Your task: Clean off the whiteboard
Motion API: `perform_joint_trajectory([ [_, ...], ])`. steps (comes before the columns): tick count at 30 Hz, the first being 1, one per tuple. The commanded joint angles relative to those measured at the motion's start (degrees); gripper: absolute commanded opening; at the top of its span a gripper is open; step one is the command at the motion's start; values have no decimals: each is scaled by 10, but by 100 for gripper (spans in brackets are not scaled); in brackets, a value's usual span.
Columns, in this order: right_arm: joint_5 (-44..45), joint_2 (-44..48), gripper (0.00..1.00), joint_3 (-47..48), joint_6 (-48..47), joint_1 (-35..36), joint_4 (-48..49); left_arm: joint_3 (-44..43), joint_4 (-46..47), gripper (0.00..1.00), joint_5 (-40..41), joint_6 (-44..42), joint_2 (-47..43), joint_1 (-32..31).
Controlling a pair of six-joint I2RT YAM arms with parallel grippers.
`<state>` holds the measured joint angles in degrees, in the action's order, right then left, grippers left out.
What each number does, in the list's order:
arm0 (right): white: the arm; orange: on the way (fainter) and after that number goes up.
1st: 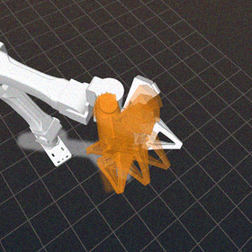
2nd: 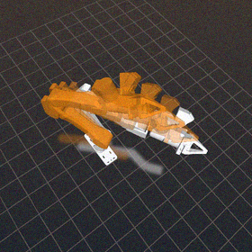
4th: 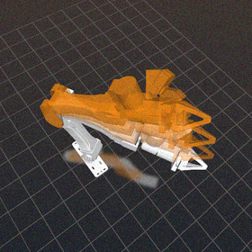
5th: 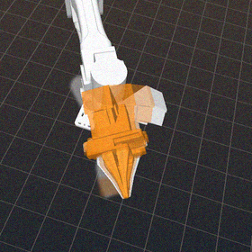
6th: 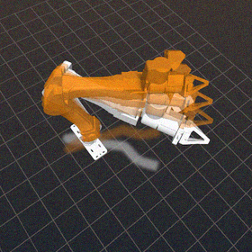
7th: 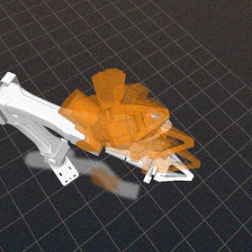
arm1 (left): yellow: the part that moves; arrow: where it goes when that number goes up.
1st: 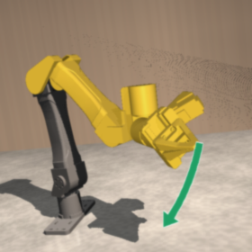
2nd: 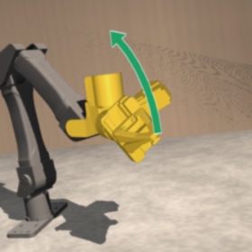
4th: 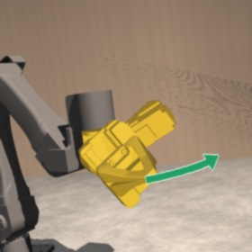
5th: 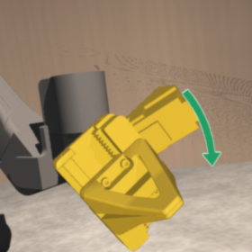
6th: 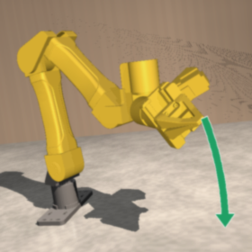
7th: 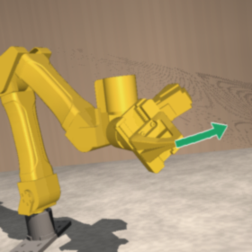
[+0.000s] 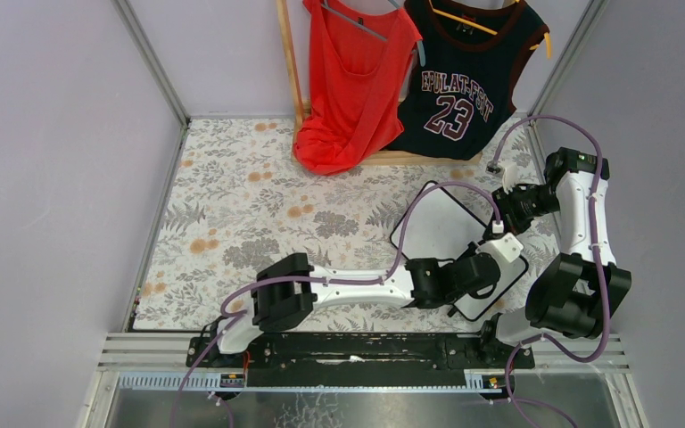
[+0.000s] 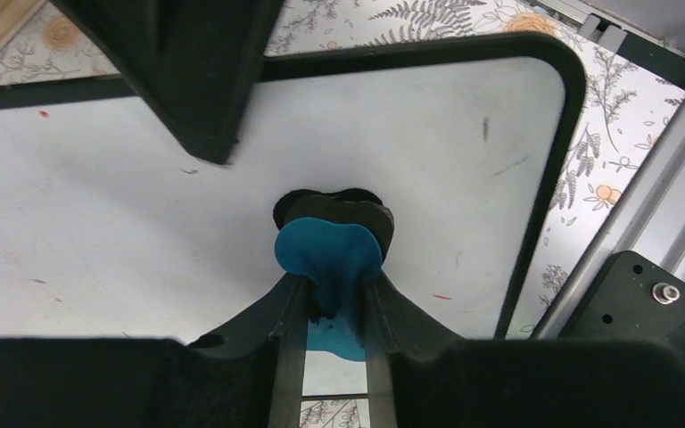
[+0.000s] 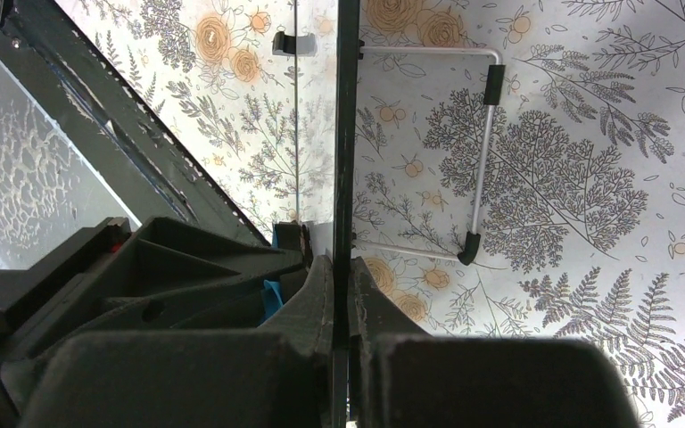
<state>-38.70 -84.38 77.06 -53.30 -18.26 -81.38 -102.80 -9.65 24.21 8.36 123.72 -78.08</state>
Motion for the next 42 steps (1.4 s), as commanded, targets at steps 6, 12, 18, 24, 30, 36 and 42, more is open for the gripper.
perform_joint_trajectory([
  [6,55,-10,0,-20,-29,13,-33,-8,15,0,-19,32,35,-37],
  [12,55,-11,0,-21,-30,13,-33,-12,14,0,-26,35,40,-44],
  [18,56,-10,0,-20,-30,14,-33,-10,14,0,-23,28,44,-44],
  [24,56,-10,0,-21,-30,13,-33,-5,1,0,26,0,41,-30],
  [30,54,-10,0,-21,-29,13,-33,36,1,0,50,-1,8,17],
  [36,52,-14,0,-18,-27,13,-33,68,1,0,92,-10,-27,47],
  [42,51,-16,0,-18,-27,14,-33,100,7,0,95,-5,-69,64],
])
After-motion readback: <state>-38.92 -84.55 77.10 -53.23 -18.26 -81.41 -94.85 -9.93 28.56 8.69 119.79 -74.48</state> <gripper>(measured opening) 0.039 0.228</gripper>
